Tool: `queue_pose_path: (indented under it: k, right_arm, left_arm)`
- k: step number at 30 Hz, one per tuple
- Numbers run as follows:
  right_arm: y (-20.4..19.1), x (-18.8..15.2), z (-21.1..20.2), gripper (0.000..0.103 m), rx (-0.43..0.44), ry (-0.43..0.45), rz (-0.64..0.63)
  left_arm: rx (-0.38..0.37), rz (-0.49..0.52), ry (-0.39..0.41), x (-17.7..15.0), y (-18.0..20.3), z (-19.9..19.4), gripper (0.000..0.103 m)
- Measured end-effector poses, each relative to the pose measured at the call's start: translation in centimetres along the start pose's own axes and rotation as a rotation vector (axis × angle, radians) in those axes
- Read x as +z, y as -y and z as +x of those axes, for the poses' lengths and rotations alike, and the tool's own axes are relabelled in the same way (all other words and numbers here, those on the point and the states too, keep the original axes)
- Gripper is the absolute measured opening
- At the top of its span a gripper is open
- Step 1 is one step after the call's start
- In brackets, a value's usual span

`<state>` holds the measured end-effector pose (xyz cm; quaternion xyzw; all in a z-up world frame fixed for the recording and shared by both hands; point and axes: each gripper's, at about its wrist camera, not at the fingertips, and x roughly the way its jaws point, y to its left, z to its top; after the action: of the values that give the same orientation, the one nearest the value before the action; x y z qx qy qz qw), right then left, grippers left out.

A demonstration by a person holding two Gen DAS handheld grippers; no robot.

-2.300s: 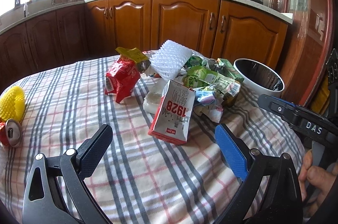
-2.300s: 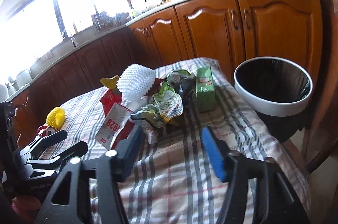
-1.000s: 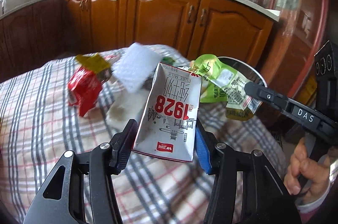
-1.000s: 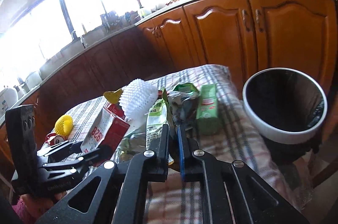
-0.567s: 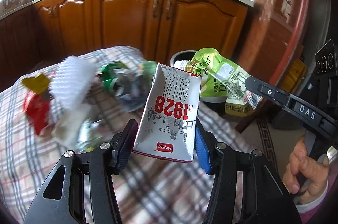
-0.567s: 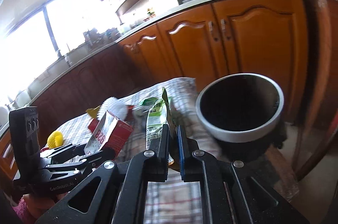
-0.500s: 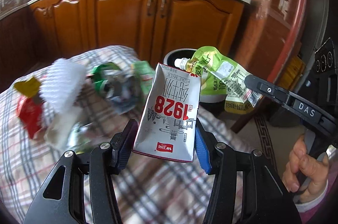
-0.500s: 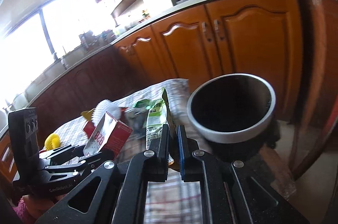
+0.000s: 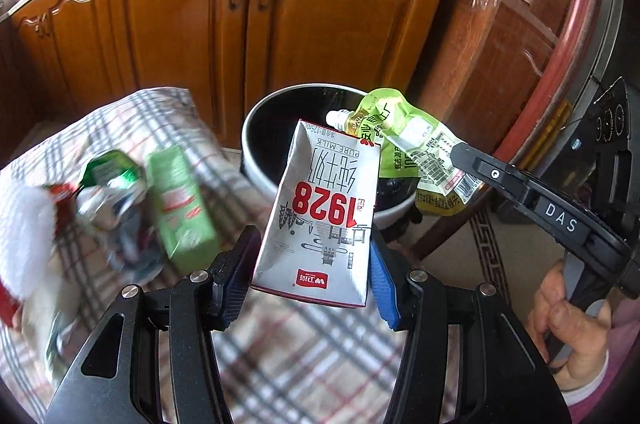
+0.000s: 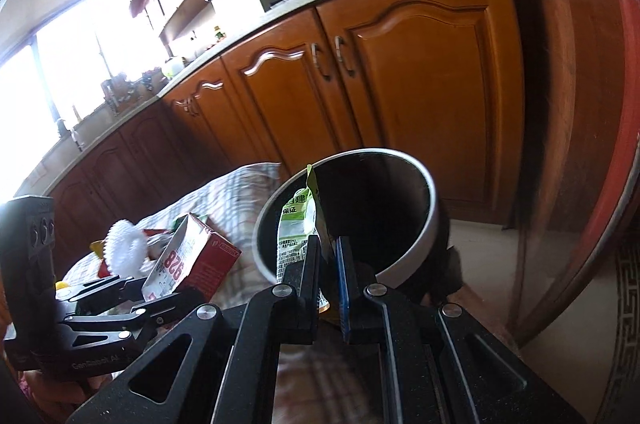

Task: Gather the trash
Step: 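Carry the milk carton in the left tool over the bin while the right tool carries the packet there, then open the left tool to drop the carton into the bin while the right tool releases its packet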

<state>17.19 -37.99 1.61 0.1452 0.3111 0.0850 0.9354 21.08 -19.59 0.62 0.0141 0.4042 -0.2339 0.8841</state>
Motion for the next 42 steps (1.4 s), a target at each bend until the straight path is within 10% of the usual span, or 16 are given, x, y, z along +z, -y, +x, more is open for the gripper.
queue_pose_path:
  k: [24, 29, 37, 42]
  right_arm:
    - [2.4, 2.9, 6.1, 0.008, -0.092, -0.105, -0.054]
    - [2.7, 3.4, 6.7, 0.013, -0.078, -0.11, -0.042]
    - [2.0, 2.3, 4.8, 0.073, -0.036, -0.066, 0.002]
    - [0.7, 0.4, 3.5, 0.085, 0.018, -0.054, 0.035]
  left_arm:
    - [0.02, 0.003, -0.137, 6.9, 1.1, 8.9, 0.053]
    - [0.019, 0.008, -0.112, 6.7, 1.2, 8.1, 0.073]
    - [0.019, -0.027, -0.024, 3.6, 0.2, 3.9, 0.078]
    - [0.021, -0.084, 0.026, 0.3, -1.4, 0.4, 0.079]
